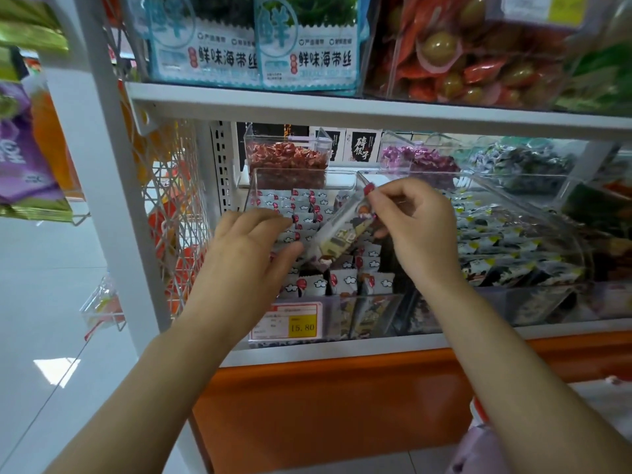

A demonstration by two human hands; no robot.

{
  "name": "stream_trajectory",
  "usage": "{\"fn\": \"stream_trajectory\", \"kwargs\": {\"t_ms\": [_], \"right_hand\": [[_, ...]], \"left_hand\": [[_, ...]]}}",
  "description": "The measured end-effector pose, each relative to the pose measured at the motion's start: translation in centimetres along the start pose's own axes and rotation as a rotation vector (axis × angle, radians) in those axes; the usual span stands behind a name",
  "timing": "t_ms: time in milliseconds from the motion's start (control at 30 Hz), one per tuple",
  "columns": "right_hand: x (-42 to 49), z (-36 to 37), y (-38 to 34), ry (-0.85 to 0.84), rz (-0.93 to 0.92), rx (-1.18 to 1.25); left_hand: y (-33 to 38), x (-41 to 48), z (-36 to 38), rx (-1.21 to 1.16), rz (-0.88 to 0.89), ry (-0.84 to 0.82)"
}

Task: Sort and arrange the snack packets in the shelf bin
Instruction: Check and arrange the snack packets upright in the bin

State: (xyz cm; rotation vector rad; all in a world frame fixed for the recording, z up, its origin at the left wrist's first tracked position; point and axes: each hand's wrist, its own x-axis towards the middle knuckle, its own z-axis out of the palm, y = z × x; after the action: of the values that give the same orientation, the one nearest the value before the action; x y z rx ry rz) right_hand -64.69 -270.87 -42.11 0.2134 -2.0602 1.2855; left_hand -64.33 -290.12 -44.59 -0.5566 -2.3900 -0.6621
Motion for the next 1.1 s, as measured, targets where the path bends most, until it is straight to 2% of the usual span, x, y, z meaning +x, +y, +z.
{"fn": "stream_trajectory", "kwargs": {"t_ms": [200,400,500,600,833,1100], "right_hand": [[-1.2,-0.4,0.0,0.024,0.314,0.447],[-1.9,-0.5,0.1,-0.12,0.607,0.893],[-2.0,-0.5,-0.1,-0.176,0.644,0.939],[-2.1,-0.6,-0.2,-0.184,0.669,0.972],[-2.0,-0.8,0.5,-0.11,0.766,1.077],[-1.9,-0.8,0.8,-0.068,0.769,1.101]], "left_hand": [[1.1,-0.2,0.0,-0.409,-0.17,-0.057],[0.7,0.1,-0.6,-0.9,-0.508,-0.049],[0.6,0.2,-0.7,-1.014,-0.601,-0.005],[0.5,0.3,-0.7,-1.014,-0.595,0.042],[0.5,0.5,-0.8,-1.415,-0.622,-0.088],[0.6,0.4,-0.8,-1.412,-0.57,-0.128]]}}
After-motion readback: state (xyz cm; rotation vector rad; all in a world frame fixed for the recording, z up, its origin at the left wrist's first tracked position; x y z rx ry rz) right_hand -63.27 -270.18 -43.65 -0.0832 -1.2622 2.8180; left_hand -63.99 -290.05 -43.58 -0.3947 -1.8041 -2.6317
